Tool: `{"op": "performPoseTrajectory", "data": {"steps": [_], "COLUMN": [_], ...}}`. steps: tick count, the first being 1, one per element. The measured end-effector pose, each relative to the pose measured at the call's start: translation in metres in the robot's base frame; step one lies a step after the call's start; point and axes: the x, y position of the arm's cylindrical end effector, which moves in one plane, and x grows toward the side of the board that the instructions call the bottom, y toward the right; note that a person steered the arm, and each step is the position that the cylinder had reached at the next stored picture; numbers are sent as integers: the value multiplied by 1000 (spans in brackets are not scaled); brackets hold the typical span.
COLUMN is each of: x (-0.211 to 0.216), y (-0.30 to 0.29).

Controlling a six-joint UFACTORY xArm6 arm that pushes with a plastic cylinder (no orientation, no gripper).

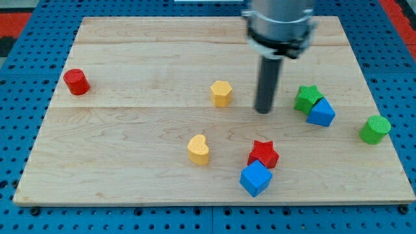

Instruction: Move yellow hexagon above red circle

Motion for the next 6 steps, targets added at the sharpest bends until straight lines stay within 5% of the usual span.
{"op": "performPoseTrajectory", "data": {"steps": [1, 3, 4, 5, 6], "x": [-26, -42, -65, -76, -99], "y": [-46, -233, -255, -195, -226]}}
